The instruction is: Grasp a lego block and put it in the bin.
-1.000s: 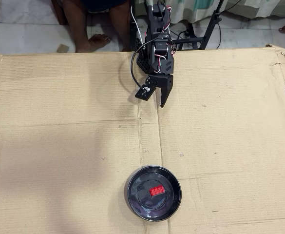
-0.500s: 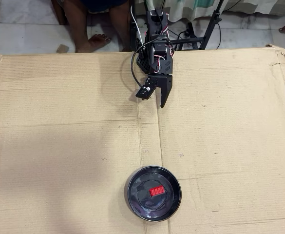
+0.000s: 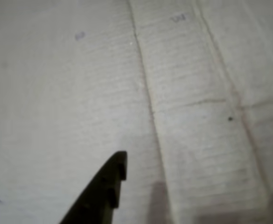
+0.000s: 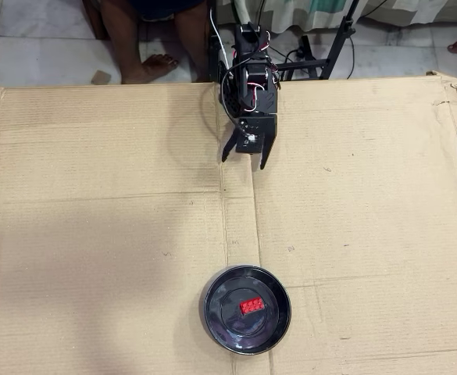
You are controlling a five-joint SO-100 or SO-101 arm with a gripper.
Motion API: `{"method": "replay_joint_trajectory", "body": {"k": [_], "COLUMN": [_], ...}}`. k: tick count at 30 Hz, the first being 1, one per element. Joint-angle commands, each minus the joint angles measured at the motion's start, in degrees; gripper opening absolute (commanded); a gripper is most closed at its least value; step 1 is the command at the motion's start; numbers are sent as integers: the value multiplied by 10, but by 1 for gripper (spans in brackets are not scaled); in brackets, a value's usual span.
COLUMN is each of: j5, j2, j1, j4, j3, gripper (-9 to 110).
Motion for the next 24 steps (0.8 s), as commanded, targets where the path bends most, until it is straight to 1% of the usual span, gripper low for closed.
{"method": "replay_joint_trajectory", "body": {"k": [1,5,20,24], "j5": [-69,-163,-563,-643], "j2": [10,10,10,10], "j1": [4,3,3,3], "j4": [0,-13,-6,-6], "j3": [6,6,6,6], "gripper": [40,40,40,40]}}
